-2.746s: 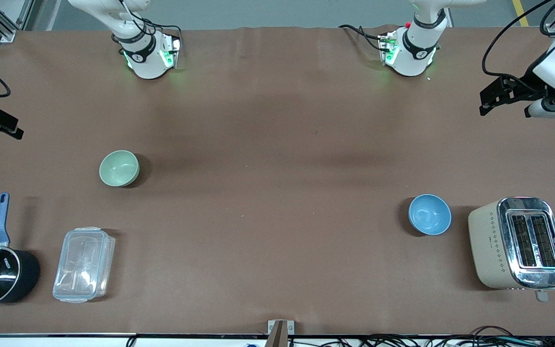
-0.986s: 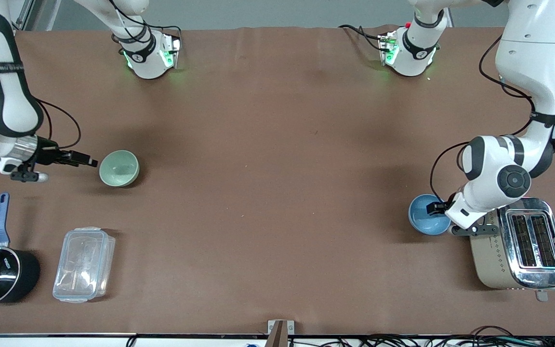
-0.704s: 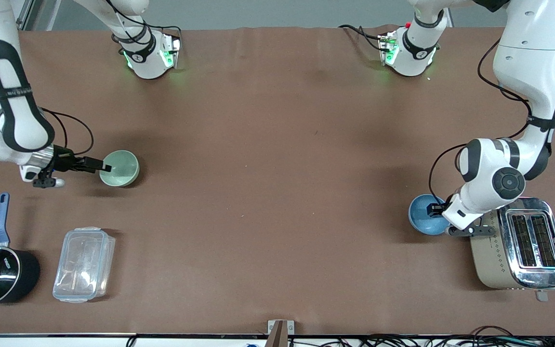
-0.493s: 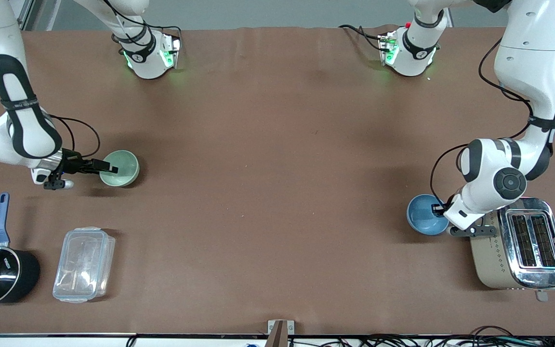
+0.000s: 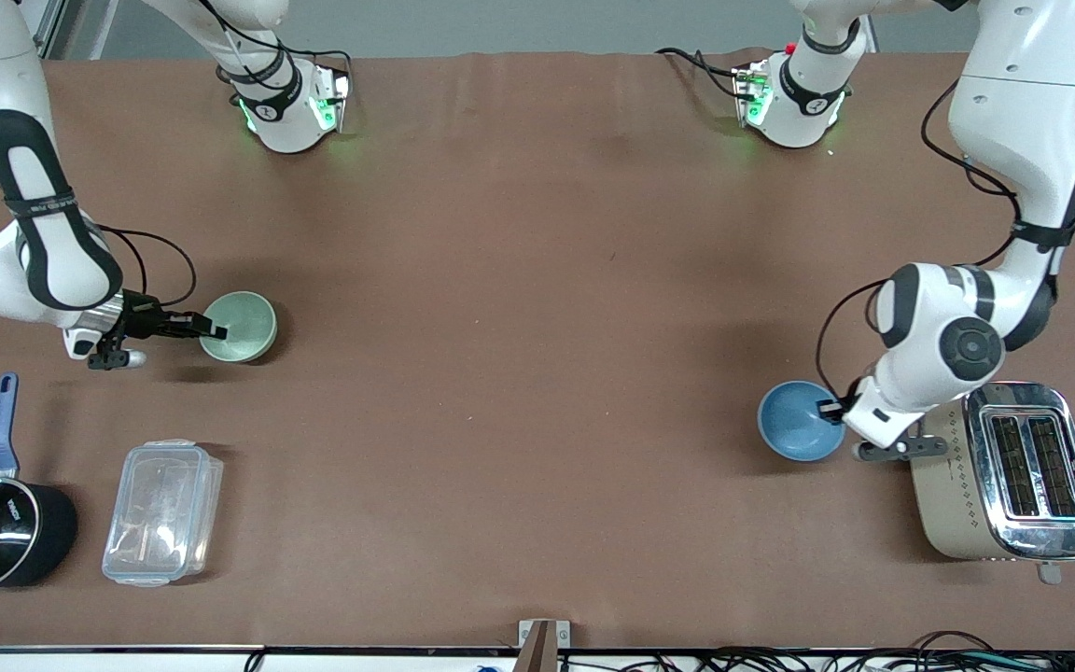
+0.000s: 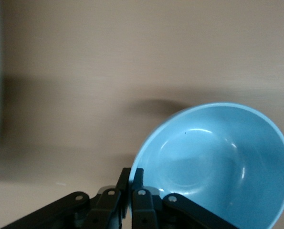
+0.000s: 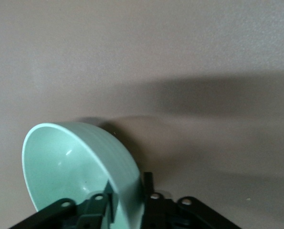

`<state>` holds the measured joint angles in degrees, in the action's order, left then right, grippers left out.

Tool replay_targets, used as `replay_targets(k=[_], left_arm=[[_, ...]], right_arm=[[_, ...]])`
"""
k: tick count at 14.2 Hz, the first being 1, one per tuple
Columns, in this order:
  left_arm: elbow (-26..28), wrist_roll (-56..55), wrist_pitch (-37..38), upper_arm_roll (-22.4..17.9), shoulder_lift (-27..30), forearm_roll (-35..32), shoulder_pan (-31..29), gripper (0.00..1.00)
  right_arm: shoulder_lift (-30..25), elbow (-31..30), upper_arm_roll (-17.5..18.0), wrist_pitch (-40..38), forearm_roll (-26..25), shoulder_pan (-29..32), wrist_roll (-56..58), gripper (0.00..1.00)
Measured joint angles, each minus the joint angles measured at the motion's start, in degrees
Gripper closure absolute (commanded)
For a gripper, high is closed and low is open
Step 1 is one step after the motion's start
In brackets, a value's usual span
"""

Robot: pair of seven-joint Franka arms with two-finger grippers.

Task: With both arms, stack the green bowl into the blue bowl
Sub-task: 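Slide the blue bowl with the left gripper toward the green bowl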

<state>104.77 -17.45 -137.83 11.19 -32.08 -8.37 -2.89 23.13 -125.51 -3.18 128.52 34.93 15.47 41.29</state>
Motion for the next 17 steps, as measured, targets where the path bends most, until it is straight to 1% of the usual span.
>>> replay_targets(k=[2, 4, 6, 7, 9, 11, 14, 16, 17], left_arm=[[-0.4, -7.16, -0.04, 5.17, 0.01, 0.0, 0.29, 1.0], [-1.09, -13.93, -0.04, 9.66, 0.02, 0.0, 1.35, 1.0], [-1.81, -19.44, -0.15, 11.98, 0.0, 0.0, 4.35, 1.0], [-2.34, -22.42, -0.15, 12.23, -0.1, 0.0, 6.86, 1.0], [-3.59, -28.69, -0.18, 12.28, -1.12, 0.0, 12.34, 1.0], [-5.66, -34.12, -0.44, 12.24, -3.56, -0.01, 17.3, 1.0], [-9.79, -40.22, -2.22, 11.87, -8.56, -0.01, 23.46, 1.0], [-11.83, -42.92, -5.11, 11.68, -11.46, -0.01, 26.17, 0.99], [-12.29, -43.72, -6.38, 11.65, -12.47, -0.01, 26.96, 0.97]], right_arm=[[-0.23, 0.49, 0.0, -1.06, 0.16, 0.0, -0.46, 0.98], [-1.67, 1.65, 0.02, -3.95, 0.22, -0.02, -3.05, 0.98], [-5.07, 3.6, 0.1, -8.37, -0.09, -0.25, -8.11, 0.98], [-7.22, 4.69, 0.17, -10.43, -0.86, -0.64, -11.19, 0.98], [-11.4, 6.5, 0.33, -13.81, -4.59, -2.64, -19.1, 0.97], [-14.81, 6.89, 0.47, -14.75, -7.16, -7.01, -27.44, 0.97], [-16.6, 6.88, 0.75, -14.58, -8.24, -13.15, -36.57, 0.97], [-16.64, 6.89, 0.78, -14.19, -8.31, -16.6, -41.85, 0.97], [-16.64, 7.03, 0.8, -13.57, -8.36, -18.58, -44.87, 0.97]])
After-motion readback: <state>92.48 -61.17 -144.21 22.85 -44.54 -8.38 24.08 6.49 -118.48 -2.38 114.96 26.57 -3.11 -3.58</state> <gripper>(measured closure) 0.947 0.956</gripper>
